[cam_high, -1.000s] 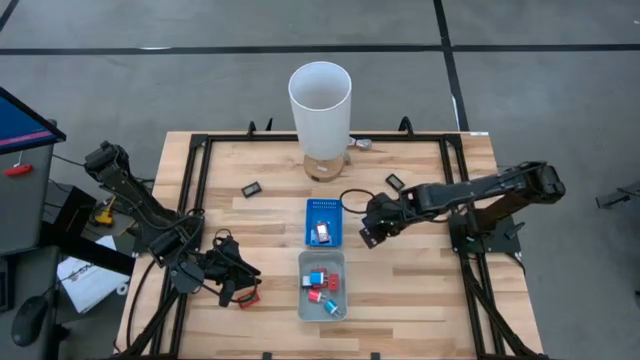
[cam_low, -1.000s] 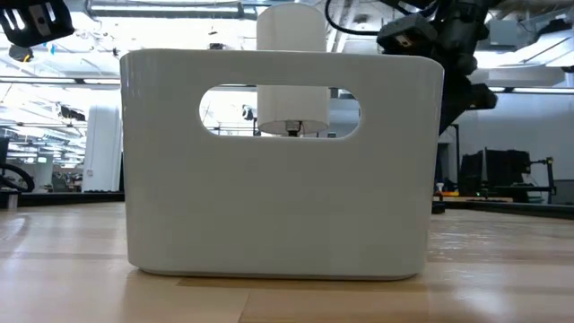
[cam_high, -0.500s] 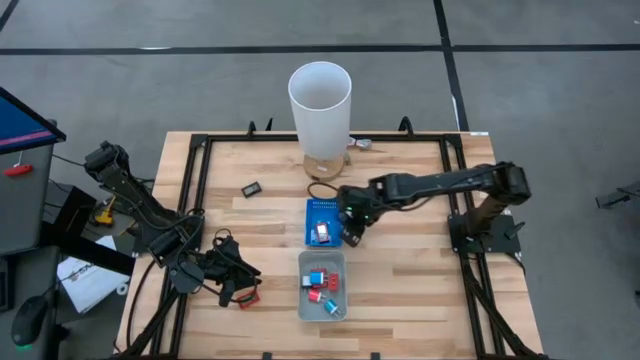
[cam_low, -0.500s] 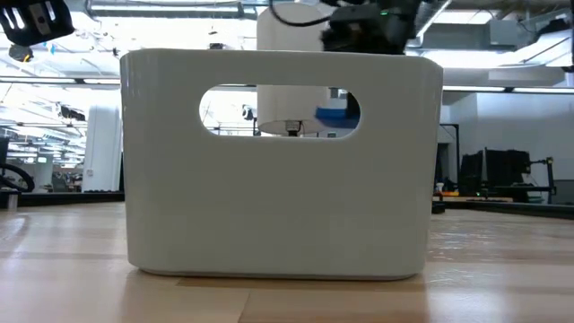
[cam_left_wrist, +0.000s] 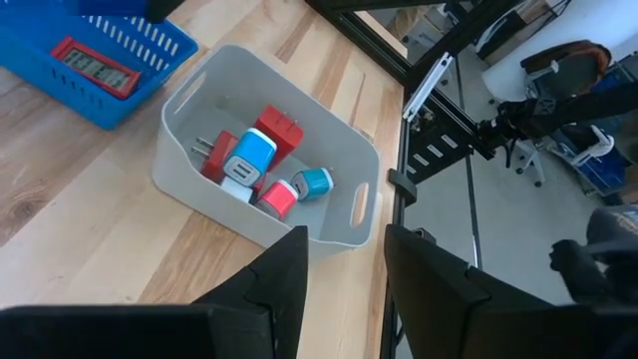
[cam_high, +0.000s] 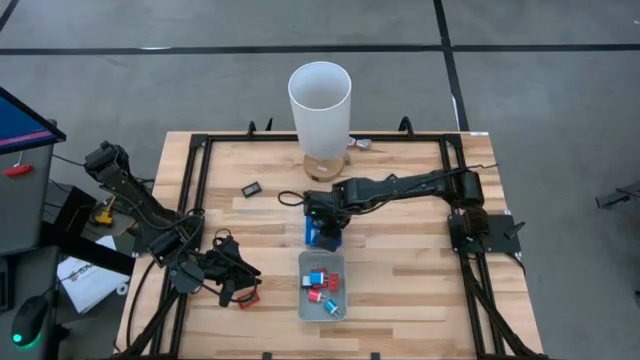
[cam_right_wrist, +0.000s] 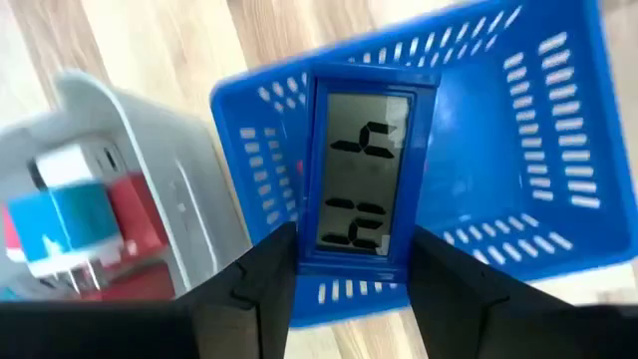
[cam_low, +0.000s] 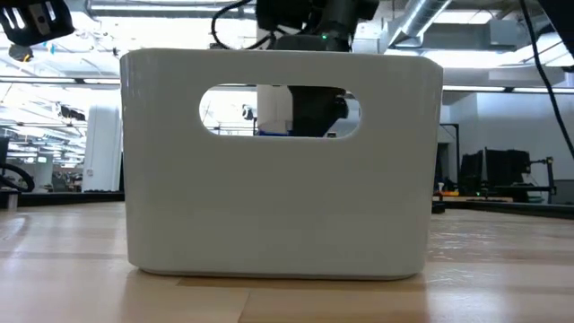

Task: Pick & Place Office items
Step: Put the blue digital clock into the blue bin, then put the right black digital clock into the blue bin

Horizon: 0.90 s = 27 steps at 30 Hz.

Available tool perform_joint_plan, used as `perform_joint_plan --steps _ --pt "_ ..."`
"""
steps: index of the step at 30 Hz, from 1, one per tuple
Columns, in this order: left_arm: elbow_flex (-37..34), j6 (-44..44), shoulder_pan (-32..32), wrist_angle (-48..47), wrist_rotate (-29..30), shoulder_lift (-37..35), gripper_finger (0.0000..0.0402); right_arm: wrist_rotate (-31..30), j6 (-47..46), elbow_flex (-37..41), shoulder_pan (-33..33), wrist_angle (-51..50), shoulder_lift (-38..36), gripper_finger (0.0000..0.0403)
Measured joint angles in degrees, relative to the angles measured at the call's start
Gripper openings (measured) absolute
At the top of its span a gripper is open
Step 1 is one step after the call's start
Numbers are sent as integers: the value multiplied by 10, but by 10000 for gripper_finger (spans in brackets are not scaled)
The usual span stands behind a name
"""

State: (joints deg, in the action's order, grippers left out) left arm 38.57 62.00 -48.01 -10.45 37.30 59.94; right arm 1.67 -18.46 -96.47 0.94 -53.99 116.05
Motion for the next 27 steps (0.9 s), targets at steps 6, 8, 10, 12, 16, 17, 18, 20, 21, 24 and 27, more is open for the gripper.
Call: perform_joint_plan --steps 6,8,10,12,16,17,18,20,21,24,27 --pt "0 0 0 0 0 0 131 -1 -1 -1 -4 6 26 158" --pt "0 0 0 0 0 0 131 -2 -4 2 -5 -3 27 158" --pt "0 0 0 -1 0 0 131 -2 -4 2 -8 6 27 158" --pt "0 0 0 1 0 0 131 -2 -4 2 -7 6 27 158" --pt "0 0 0 2 0 0 131 -2 -10 2 -9 7 27 169" --pt "0 0 0 1 0 0 131 -2 -10 2 -10 7 27 175" --pt "0 0 0 1 0 0 131 -4 -11 2 -10 7 27 182" --pt "0 0 0 3 0 0 131 -5 -16 2 -11 9 27 197" --pt "0 0 0 3 0 0 131 -7 -20 2 -11 9 27 205" --pt "0 0 0 3 0 0 131 -7 -26 2 -12 9 26 224" --pt "0 0 0 3 0 0 131 -7 -38 2 -14 9 25 233"
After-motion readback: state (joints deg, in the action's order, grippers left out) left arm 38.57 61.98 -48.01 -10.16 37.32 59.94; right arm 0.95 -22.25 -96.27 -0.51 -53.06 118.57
